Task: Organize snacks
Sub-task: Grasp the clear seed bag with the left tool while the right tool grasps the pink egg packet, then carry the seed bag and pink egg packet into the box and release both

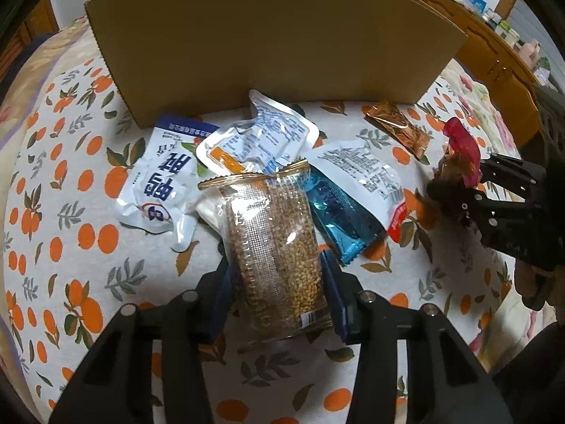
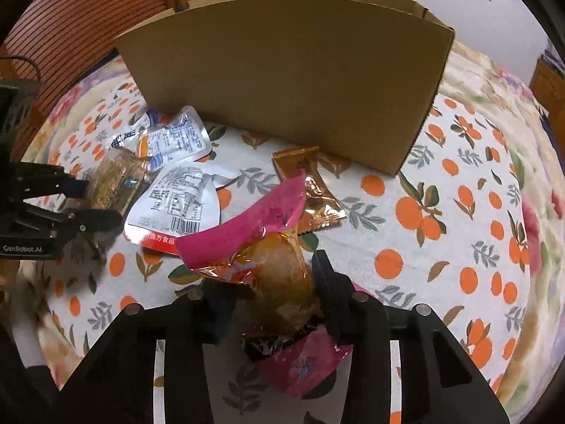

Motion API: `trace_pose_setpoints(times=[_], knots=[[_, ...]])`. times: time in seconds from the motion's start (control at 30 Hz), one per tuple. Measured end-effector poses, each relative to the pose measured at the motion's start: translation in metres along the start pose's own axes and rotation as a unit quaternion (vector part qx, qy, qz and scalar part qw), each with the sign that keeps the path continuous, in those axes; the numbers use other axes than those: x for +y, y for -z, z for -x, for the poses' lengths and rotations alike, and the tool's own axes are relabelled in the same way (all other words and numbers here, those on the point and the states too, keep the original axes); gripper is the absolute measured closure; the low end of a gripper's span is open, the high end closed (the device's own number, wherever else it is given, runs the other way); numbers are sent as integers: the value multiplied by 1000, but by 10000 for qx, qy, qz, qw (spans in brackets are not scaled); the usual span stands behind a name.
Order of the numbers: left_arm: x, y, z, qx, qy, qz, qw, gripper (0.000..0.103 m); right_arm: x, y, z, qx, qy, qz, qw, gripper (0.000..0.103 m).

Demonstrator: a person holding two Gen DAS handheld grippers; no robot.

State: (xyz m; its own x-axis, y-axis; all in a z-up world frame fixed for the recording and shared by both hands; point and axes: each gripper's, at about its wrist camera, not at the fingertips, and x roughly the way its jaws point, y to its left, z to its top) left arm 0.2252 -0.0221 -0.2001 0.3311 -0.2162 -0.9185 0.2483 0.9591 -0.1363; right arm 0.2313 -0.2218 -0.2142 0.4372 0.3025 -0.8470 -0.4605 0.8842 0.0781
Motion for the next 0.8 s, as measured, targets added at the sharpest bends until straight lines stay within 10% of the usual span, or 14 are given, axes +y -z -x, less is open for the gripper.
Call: trace_pose_setpoints(times=[0.8], knots=[[15, -22, 95, -1109, 269, 93, 9934, 58, -10, -18, 53, -656, -221, -400, 9968, 63]])
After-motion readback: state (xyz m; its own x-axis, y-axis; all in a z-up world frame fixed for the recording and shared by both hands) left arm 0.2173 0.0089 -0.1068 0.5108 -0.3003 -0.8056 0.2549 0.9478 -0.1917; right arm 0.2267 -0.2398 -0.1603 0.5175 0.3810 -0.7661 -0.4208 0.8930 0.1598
